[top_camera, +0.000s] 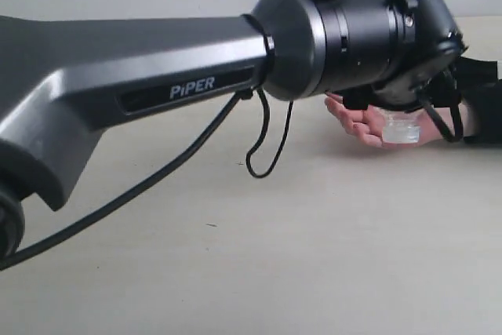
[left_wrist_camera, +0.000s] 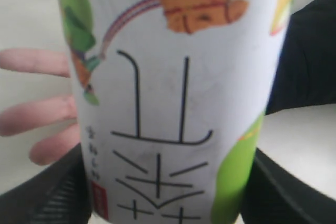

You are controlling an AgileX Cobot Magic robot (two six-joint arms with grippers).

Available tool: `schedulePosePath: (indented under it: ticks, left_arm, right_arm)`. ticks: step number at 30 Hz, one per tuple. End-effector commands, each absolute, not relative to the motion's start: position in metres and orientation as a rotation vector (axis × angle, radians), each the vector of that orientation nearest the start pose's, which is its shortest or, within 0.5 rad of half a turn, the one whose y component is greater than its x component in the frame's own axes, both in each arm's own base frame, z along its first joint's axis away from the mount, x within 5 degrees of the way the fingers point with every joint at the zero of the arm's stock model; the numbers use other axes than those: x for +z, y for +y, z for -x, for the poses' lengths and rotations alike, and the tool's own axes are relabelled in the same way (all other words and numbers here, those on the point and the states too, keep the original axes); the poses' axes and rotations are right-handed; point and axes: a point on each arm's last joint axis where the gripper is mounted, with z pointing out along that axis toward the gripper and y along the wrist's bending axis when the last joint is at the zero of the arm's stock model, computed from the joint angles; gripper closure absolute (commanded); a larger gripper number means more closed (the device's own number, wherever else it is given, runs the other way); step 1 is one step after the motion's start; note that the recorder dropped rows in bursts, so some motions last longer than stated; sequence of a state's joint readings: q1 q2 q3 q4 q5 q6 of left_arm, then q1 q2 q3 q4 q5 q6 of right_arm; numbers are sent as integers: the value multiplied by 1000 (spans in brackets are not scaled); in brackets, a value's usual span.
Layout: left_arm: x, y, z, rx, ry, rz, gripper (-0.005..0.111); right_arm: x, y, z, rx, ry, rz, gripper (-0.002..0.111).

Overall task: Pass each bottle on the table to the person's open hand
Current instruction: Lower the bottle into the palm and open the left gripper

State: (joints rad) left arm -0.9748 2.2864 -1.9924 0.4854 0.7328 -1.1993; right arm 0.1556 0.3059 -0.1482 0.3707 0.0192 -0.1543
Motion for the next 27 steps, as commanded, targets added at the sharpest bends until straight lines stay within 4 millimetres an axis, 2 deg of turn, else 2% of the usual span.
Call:
schedulePosePath:
  ticks: [1, 10, 18, 27]
  left_arm:
    - [199, -416, -314, -552, 2402, 76, 107]
    - [176, -419, -322, -563, 2409, 68, 107]
    - [173, -411, -333, -557, 2408, 104, 107]
    - [156, -413, -334, -563, 2436, 114, 106]
  right_arm:
    - [241, 13, -83, 286, 1658, -55, 108]
    - [241, 13, -83, 286, 1658, -55, 108]
    - [241, 13, -83, 286, 1658, -55, 108]
    - [241, 13, -83, 286, 1658, -55, 108]
